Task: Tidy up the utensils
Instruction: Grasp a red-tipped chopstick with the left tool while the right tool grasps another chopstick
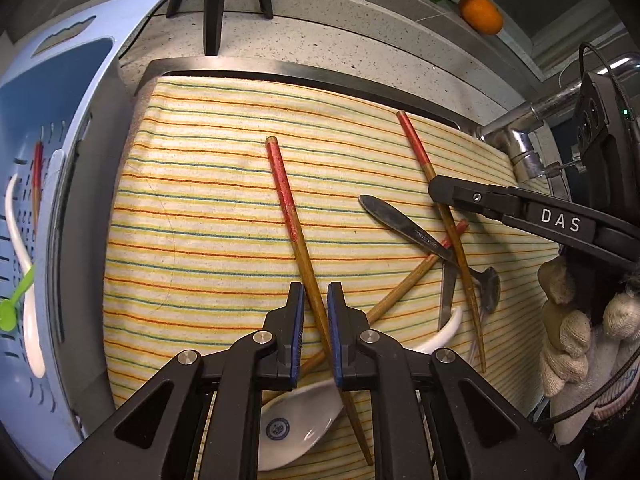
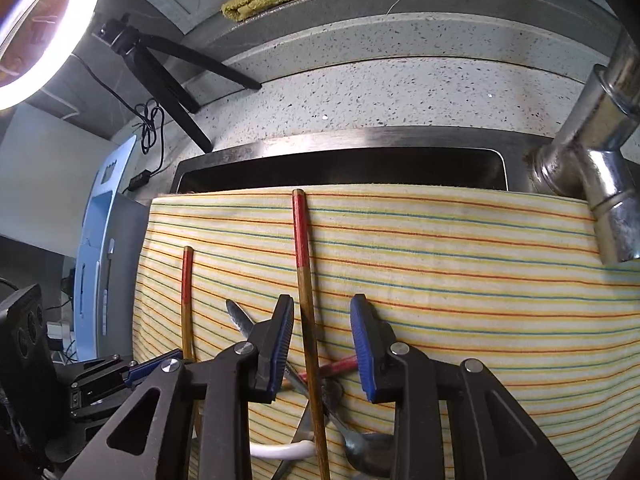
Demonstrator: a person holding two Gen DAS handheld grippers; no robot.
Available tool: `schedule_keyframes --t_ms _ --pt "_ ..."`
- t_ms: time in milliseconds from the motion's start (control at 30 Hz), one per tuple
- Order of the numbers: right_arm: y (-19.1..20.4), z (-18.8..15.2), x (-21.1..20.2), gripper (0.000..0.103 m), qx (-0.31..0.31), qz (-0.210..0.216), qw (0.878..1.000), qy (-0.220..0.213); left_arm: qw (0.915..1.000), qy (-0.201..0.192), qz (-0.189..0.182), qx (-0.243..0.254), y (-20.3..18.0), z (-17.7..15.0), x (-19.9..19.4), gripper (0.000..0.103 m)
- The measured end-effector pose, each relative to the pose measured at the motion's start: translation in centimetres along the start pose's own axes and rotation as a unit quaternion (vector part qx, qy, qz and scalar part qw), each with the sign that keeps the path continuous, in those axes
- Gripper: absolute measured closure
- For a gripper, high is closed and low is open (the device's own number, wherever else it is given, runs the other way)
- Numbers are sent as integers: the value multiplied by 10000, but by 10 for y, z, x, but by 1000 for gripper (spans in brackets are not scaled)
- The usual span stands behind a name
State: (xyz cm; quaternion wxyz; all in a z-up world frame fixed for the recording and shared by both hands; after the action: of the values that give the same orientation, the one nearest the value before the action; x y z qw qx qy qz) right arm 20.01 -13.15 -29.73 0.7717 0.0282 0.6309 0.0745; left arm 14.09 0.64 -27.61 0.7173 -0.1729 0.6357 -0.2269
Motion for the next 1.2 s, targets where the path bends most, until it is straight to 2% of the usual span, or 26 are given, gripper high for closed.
schedule_keyframes --t_ms 133,400,633,833,1200 --pt "1 2 2 82 -109 -97 9999 0 9999 47 44 113 -2 2 3 93" --pt "-2 1 3 96 -253 -244 9994 6 9999 -35 34 126 -3 6 7 94" --pt "-4 -2 2 97 -191 -203 9996 1 9977 11 402 542 -14 4 11 94" --pt "-9 -4 -5 97 -21 -50 10000 -38 9996 -173 54 216 -8 5 0 97" --pt "-18 -12 -38 97 212 274 9991 -253 9982 -428 -184 384 -21 1 -35 97"
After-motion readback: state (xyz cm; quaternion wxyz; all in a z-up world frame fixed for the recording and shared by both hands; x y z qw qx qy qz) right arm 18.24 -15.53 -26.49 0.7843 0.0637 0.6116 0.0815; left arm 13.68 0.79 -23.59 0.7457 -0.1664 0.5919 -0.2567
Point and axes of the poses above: each gripper's, at about its wrist camera, not at the fingertips, and x roughly the way its jaws point, y to its left, z to its top, the point moved 7 cm from there along x, roughly the way its jaws point, and after that the axes turned 13 degrees about -z, right-handed, at the moved point
